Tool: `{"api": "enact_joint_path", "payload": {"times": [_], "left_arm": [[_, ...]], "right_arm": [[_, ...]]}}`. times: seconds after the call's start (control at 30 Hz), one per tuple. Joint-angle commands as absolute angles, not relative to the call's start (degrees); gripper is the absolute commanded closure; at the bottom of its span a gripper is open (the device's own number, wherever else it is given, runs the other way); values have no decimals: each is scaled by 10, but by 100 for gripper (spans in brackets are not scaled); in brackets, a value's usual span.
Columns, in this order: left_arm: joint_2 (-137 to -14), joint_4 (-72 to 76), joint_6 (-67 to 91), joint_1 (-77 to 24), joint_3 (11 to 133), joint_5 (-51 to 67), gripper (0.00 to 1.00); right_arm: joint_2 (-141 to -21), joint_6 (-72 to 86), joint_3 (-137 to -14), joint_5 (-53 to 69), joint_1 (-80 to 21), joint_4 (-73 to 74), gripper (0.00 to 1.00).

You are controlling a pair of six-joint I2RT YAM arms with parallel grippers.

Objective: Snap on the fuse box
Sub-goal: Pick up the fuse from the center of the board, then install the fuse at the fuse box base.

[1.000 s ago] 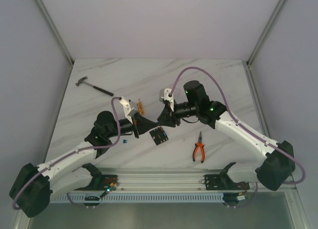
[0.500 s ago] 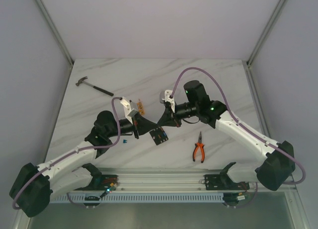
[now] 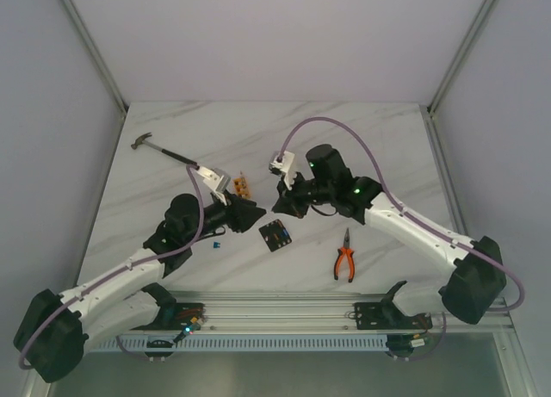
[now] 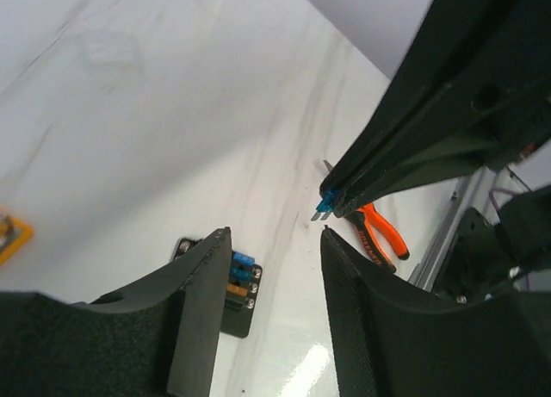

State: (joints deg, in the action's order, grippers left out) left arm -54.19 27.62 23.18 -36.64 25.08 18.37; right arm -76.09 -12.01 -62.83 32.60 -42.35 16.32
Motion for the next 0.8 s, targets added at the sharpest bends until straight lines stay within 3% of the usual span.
{"api": "enact_joint_path", "payload": {"times": [0.0,0.3,0.77], "left_arm": [[-516,224,325,-362,223,79,43],[-522,218,468,-360,165,40,24],[-675,316,603,-360,142,85,11]], "right_arm": [[-790,-27,-643,130,-466,150,100],[-858,76,-638,-66,-531,147,100],[-931,154,-596,-164,-575,84,100]]}}
